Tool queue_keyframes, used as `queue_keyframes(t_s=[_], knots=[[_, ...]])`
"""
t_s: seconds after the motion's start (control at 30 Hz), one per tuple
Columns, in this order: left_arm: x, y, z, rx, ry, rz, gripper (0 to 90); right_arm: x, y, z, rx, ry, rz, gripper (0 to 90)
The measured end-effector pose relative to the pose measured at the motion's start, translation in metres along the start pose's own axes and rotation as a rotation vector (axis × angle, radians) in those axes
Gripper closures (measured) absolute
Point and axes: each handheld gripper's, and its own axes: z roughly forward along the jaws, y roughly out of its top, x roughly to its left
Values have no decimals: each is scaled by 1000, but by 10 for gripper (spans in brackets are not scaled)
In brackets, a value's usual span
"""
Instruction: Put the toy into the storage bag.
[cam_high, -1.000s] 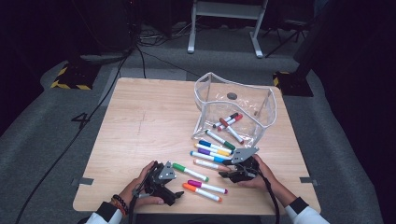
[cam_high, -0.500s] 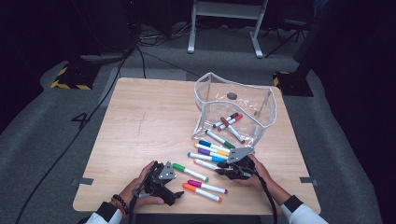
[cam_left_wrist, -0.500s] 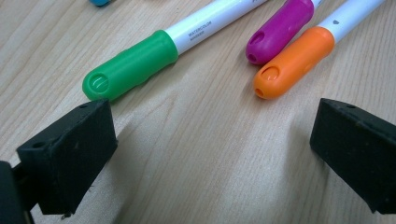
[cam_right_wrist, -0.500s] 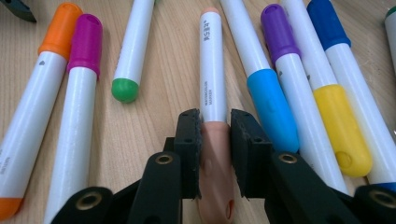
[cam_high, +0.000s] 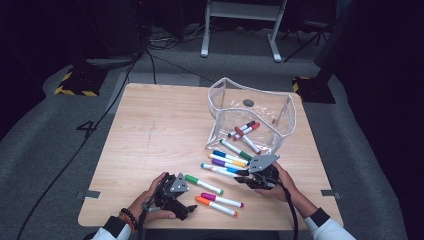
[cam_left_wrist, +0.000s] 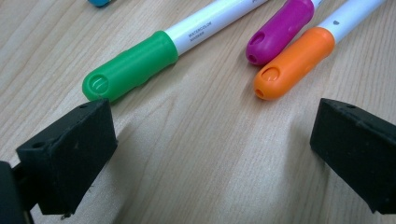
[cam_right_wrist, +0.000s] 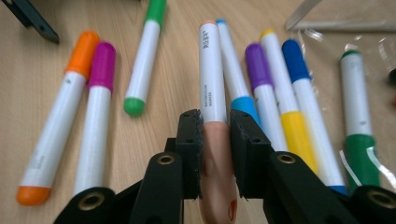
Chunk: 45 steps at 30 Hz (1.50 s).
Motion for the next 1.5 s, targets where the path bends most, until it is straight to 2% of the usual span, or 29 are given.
queue_keyframes(t_s=[0.27, 0.43, 0.53, 0.63, 0.67, 0.8, 1.07, 1.13, 1.37, 1.43, 1.5], knots=[[0, 0, 0, 1, -1, 2, 6, -5, 30, -42, -102, -58, -43, 747], [0, 0, 0, -1, -2, 1, 5, -9, 48, -67, -128, -104, -72, 747], [0, 0, 0, -1, -2, 2, 6, -14, 59, -82, -150, -110, -74, 747], [0, 0, 0, -2, -2, 0, 6, -22, 69, -94, -166, -126, -70, 747], [0, 0, 0, -1, -2, 2, 5, -26, 73, -98, -163, -148, -77, 747], [0, 0, 0, -2, -2, 0, 5, -37, 83, -111, -166, -182, -77, 747], [0, 0, 1, -2, -2, 0, 5, -64, 99, -123, -168, -240, -45, 747], [0, 0, 1, -2, -2, 0, 5, -73, 101, -122, -151, -260, -32, 747], [1, 1, 1, -1, -3, -1, 5, -107, 97, -116, -109, -287, 53, 747], [1, 1, 1, -1, -3, -1, 5, -118, 96, -112, -91, -287, 94, 747], [1, 1, 1, -1, -3, -1, 5, -125, 96, -107, -55, -294, 106, 746]])
